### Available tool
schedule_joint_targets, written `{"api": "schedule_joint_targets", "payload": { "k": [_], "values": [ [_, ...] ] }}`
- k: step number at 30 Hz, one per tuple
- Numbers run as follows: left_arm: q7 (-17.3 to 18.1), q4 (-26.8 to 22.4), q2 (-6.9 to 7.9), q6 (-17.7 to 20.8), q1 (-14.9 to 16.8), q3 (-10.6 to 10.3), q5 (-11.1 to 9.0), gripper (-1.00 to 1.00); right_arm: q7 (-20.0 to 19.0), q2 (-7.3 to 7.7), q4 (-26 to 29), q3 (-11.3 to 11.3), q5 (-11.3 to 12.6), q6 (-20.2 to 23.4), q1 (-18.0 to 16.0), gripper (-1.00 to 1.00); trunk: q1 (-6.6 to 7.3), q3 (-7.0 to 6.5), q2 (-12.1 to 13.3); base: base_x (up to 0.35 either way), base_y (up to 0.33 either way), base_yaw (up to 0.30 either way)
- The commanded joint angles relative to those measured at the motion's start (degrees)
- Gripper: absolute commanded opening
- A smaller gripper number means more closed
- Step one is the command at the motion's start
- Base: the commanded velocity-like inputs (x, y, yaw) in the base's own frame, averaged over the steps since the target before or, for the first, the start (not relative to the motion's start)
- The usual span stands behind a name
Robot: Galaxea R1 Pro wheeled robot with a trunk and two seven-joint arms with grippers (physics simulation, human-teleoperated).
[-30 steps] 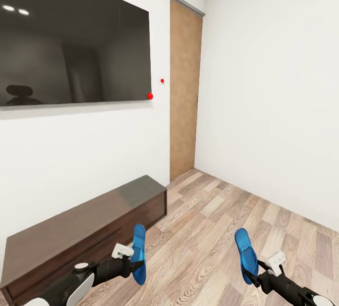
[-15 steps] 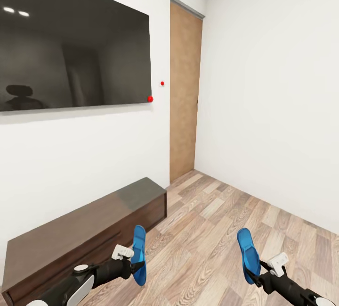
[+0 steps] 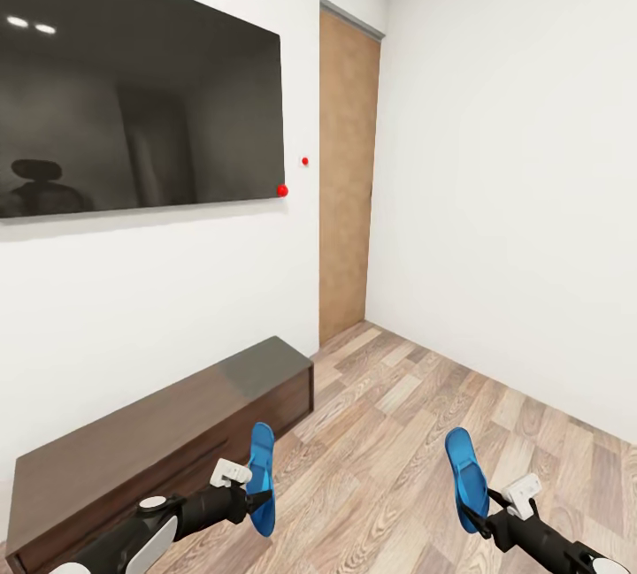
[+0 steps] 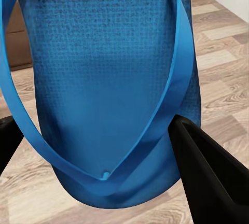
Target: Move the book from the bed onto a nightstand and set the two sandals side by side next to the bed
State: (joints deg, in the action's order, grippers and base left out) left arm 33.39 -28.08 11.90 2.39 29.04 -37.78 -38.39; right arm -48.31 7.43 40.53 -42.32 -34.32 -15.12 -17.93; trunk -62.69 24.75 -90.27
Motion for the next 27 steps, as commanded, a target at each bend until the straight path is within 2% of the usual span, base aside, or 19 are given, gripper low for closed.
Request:
{"api": "schedule_joint_targets", "payload": {
  "k": [1, 16, 27],
  "values": [
    [0.0, 0.0, 0.06, 0.2, 0.1, -0.3, -0.5, -1.00, -0.3, -0.05, 0.0, -0.3, -0.6, -0.4, -0.1, -1.00, 0.23, -0.12, 0.4, 0.000, 0.000, 0.000],
    [0.0, 0.0, -0.29, 0.2, 0.1, -0.3, -0.5, -1.00, -0.6, -0.05, 0.1, -0.3, -0.5, -0.3, -0.1, -1.00, 3.52, -2.80, 6.4, 0.000, 0.000, 0.000],
    [0.0, 0.0, -0.30, 0.2, 0.1, -0.3, -0.5, -1.00, -0.4, -0.05, 0.1, -0.3, -0.5, -0.3, -0.1, -1.00, 5.94, -3.94, 10.8, 0.000, 0.000, 0.000]
  ]
}}
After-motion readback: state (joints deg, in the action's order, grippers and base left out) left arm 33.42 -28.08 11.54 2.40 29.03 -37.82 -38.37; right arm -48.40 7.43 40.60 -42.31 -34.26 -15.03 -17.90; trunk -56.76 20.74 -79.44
